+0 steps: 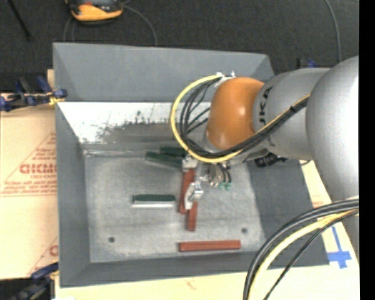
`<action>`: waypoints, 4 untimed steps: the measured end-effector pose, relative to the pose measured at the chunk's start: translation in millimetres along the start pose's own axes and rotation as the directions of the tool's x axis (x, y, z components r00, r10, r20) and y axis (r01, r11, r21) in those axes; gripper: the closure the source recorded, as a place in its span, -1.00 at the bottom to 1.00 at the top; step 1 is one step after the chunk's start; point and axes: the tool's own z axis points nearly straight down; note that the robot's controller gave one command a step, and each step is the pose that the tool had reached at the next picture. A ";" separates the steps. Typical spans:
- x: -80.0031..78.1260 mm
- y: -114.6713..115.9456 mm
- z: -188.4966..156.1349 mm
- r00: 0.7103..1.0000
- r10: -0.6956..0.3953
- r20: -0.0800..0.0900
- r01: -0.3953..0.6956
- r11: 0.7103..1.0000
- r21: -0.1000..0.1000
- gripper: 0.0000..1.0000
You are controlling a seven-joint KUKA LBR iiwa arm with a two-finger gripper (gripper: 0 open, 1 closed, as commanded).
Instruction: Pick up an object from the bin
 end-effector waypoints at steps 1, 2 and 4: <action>0.0 0.0 0.0 1.000 0.000 0.000 0.000 1.000 0.000 1.00; 2.8 -2.1 -4.3 1.000 0.002 0.000 -0.002 1.000 -0.004 1.00; 25.6 44.3 -33.6 0.991 -0.133 -0.008 0.133 0.991 -0.008 -1.00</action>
Offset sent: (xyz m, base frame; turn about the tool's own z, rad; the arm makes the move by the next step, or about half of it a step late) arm -0.0350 0.0057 0.1455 -0.4533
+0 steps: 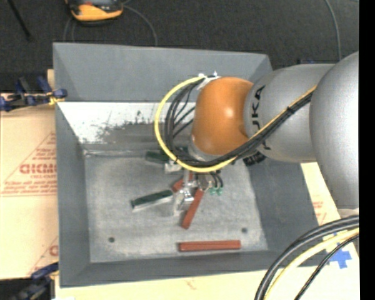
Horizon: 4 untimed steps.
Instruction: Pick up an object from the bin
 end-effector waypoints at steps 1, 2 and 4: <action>-0.3 0.0 -0.4 1.000 0.000 0.001 0.000 1.000 0.000 -1.00; -9.8 11.0 43.0 0.995 -0.095 -0.007 0.095 0.995 0.002 1.00; -16.2 10.1 -1.3 0.992 -0.129 -0.004 0.129 0.992 0.002 1.00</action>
Offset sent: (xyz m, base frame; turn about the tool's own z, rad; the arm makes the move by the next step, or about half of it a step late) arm 0.0055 0.0138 -0.0525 -0.0968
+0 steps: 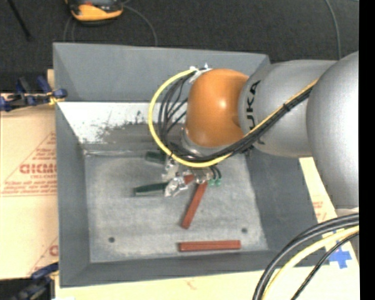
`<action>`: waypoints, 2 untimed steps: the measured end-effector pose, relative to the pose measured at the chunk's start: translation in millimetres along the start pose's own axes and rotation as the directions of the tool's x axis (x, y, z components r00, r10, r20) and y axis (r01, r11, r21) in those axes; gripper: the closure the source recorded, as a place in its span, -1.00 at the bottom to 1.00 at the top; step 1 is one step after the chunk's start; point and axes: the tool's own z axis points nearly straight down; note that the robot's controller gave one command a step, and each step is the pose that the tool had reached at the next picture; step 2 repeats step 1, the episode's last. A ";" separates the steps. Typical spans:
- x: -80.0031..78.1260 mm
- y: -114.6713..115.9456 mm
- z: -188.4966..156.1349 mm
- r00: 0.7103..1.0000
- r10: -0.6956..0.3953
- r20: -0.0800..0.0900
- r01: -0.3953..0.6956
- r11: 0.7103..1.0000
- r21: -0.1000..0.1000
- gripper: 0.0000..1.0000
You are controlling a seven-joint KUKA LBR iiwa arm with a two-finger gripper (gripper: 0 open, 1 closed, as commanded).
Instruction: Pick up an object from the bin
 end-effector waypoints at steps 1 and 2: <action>-2.1 3.4 -128.4 1.000 -0.023 0.006 0.023 1.000 0.000 1.00; -2.1 3.4 -128.4 1.000 -0.023 0.006 0.023 1.000 0.000 1.00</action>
Offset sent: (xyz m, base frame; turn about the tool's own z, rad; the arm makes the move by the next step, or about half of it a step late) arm 0.0000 0.0000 0.0000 0.0000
